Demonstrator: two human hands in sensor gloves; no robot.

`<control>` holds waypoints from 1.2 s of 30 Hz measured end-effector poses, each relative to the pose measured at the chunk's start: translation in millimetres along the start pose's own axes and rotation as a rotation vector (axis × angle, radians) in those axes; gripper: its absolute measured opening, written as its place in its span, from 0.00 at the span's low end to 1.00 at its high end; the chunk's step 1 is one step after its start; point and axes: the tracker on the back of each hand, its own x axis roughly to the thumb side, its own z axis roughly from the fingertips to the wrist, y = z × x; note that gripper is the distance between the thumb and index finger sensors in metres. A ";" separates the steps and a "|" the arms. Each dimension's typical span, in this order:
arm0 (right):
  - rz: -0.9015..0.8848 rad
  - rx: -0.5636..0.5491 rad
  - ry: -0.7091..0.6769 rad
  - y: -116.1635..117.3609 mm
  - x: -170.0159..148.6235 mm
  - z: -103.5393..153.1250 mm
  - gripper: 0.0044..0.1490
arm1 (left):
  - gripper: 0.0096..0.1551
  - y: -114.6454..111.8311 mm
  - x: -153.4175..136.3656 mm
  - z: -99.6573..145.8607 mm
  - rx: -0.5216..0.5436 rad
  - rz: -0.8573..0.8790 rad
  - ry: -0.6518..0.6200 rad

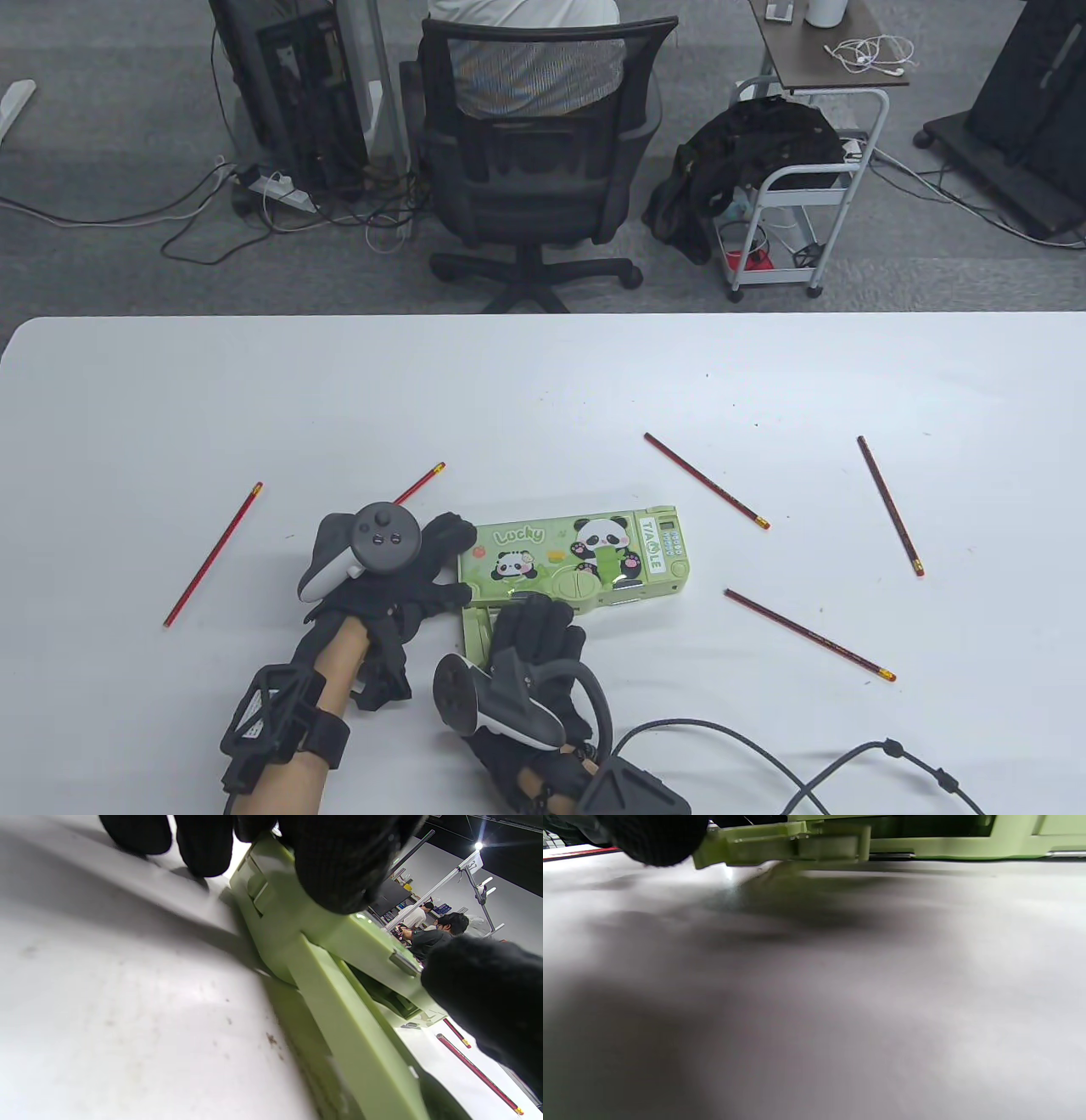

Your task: Organize multifunction pencil case

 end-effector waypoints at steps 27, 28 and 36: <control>0.054 0.017 0.139 -12.0 -58.4 -0.1 0.79 | 0.44 1.5 0.2 0.3 -0.010 0.002 0.008; 0.054 0.014 0.148 -12.6 -61.3 -0.4 0.79 | 0.44 1.5 0.4 0.3 -0.010 0.002 0.008; 0.023 -0.004 0.138 -15.7 -80.8 -7.2 0.78 | 0.44 1.8 0.8 0.2 -0.012 0.003 0.009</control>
